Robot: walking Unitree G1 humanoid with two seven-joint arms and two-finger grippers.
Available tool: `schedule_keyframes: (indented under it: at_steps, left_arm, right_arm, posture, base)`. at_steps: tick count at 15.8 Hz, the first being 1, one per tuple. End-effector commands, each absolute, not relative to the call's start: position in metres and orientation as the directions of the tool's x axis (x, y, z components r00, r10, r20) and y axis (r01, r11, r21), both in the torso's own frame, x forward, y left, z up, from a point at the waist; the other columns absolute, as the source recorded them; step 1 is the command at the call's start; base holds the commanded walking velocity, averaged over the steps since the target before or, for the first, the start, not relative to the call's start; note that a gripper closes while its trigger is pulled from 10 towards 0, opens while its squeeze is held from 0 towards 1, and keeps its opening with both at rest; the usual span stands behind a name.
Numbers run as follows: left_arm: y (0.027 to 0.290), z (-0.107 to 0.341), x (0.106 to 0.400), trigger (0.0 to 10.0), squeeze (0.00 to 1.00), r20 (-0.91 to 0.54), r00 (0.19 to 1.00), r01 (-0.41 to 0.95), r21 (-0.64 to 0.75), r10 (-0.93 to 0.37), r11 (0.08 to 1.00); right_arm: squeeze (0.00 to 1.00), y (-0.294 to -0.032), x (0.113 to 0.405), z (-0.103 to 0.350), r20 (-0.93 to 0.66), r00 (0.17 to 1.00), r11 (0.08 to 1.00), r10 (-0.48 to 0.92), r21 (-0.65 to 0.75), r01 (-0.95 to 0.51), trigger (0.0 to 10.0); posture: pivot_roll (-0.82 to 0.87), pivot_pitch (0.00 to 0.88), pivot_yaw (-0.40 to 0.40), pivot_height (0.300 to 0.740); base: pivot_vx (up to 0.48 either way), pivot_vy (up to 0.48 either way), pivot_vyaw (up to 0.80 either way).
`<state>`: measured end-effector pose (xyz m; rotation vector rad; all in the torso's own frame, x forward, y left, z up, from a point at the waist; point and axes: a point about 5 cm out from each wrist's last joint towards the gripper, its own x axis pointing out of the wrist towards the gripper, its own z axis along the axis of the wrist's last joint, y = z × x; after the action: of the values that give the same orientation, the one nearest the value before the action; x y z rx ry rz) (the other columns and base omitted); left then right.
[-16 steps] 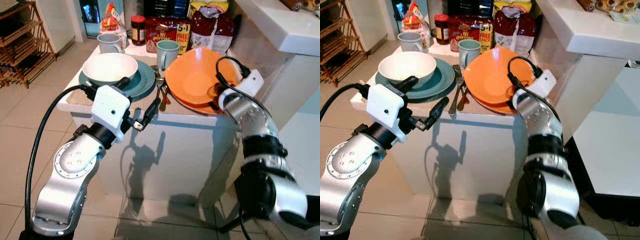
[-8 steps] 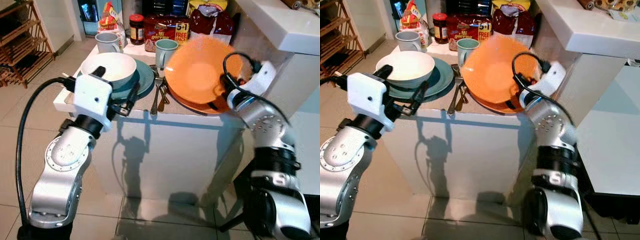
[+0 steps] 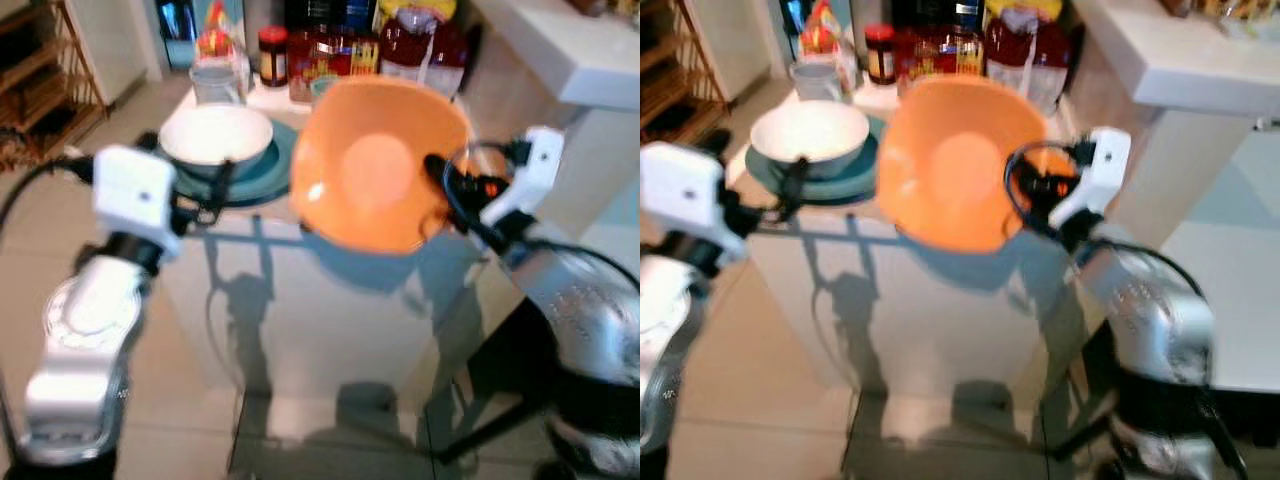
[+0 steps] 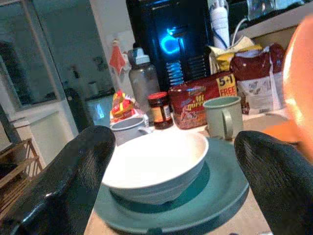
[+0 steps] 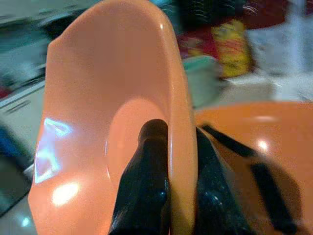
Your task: Setting the table
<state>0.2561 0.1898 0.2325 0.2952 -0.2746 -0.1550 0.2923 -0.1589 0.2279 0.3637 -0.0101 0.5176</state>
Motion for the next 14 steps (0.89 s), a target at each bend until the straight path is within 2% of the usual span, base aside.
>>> schedule_keyframes:
  at_steps: [1,2,3,4,7,9,14]
  left_arm:
    - [0.197,0.235,0.251,10.0,0.00,0.246,0.943,0.137,0.321,-0.222,0.937]
    - [0.198,0.234,0.249,10.0,0.00,0.230,0.939,0.172,0.326,-0.254,0.930]
    - [0.194,0.231,0.248,10.0,0.00,0.212,0.935,0.206,0.328,-0.284,0.922]
    - [0.186,0.223,0.245,10.0,0.00,0.168,0.926,0.275,0.315,-0.338,0.908]
    - [0.172,0.202,0.235,10.0,0.00,0.105,0.907,0.366,0.288,-0.409,0.885]
    - [0.167,0.196,0.233,10.0,0.00,0.079,0.893,0.407,0.274,-0.442,0.871]
    - [0.164,0.195,0.236,10.0,0.00,0.087,0.902,0.385,0.278,-0.422,0.880]
  right_arm:
    - [0.00,-0.157,0.274,0.248,0.191,0.802,0.764,0.565,0.244,-0.597,0.0]
    - [0.00,-0.158,0.263,0.251,0.213,0.766,0.749,0.607,0.169,-0.641,0.0]
    - [0.00,-0.158,0.258,0.250,0.211,0.758,0.752,0.617,0.125,-0.647,9.0]
    - [0.00,-0.157,0.252,0.244,0.178,0.745,0.737,0.643,0.122,-0.665,10.0]
    - [0.00,-0.153,0.236,0.224,0.083,0.724,0.710,0.685,0.145,-0.689,10.0]
    - [0.00,-0.158,0.235,0.213,0.045,0.767,0.758,0.640,0.128,-0.639,10.0]
    - [0.00,-0.159,0.240,0.207,0.052,0.804,0.791,0.592,0.156,-0.592,10.0]
  posture:
    - [0.03,0.000,-0.043,0.740]
    - [0.03,0.000,-0.043,0.740]
    - [0.03,0.000,-0.041,0.740]
    - [0.03,0.000,-0.041,0.740]
    - [0.01,0.000,-0.041,0.740]
    - [0.01,0.001,-0.038,0.740]
    - [0.01,0.000,-0.044,0.740]
  base:
    - [0.000,0.000,0.00]
    - [0.000,0.000,0.00]
    - [0.000,0.000,0.00]
    - [0.000,-0.428,0.00]
    - [0.000,-0.480,0.00]
    - [0.000,-0.480,0.00]
    - [0.000,-0.480,0.00]
